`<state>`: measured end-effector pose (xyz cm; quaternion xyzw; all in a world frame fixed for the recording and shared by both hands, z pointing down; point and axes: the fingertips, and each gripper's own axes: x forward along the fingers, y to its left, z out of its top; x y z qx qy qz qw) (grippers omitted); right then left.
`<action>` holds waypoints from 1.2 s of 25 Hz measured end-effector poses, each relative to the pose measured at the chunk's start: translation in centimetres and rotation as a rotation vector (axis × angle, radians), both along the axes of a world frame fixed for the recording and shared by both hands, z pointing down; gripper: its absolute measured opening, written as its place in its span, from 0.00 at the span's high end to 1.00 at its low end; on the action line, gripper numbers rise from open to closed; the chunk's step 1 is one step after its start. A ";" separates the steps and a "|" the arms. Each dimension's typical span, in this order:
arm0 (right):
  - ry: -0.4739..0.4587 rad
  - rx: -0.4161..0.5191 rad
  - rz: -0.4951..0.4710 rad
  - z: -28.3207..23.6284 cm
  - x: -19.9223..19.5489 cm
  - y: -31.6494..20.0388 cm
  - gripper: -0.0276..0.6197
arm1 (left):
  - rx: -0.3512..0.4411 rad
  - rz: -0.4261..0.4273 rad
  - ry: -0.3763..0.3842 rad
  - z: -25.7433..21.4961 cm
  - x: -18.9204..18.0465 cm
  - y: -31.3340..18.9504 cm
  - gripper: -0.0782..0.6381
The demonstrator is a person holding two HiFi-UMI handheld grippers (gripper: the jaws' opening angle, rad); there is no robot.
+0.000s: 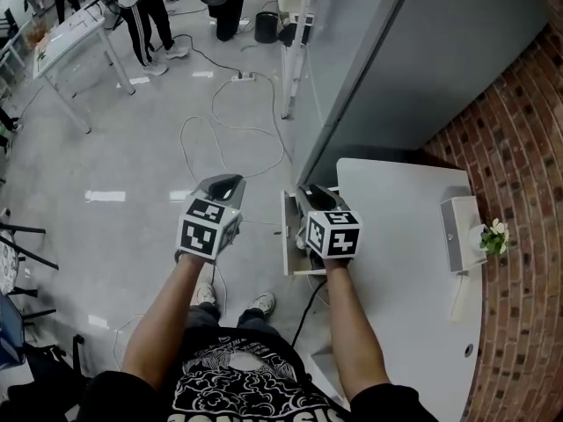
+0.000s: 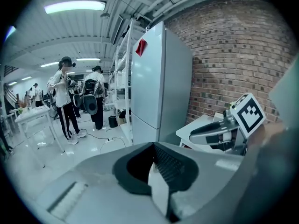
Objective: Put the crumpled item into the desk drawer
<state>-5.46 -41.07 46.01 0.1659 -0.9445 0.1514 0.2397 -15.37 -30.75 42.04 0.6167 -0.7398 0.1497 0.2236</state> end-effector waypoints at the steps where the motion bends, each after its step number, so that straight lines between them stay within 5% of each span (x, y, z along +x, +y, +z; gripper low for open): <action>1: -0.009 0.008 0.003 -0.6 0.0 0.0 0.78 | 0.010 -0.001 -0.003 -0.5 -0.2 0.2 0.89; 17: -0.103 0.147 0.100 -9.8 -1.5 1.5 0.95 | 0.128 0.085 -0.042 -7.1 -3.6 0.6 0.89; 30: -0.109 0.207 0.179 -12.0 -1.7 2.0 0.96 | 0.180 0.141 -0.042 -9.0 -5.2 -0.1 0.89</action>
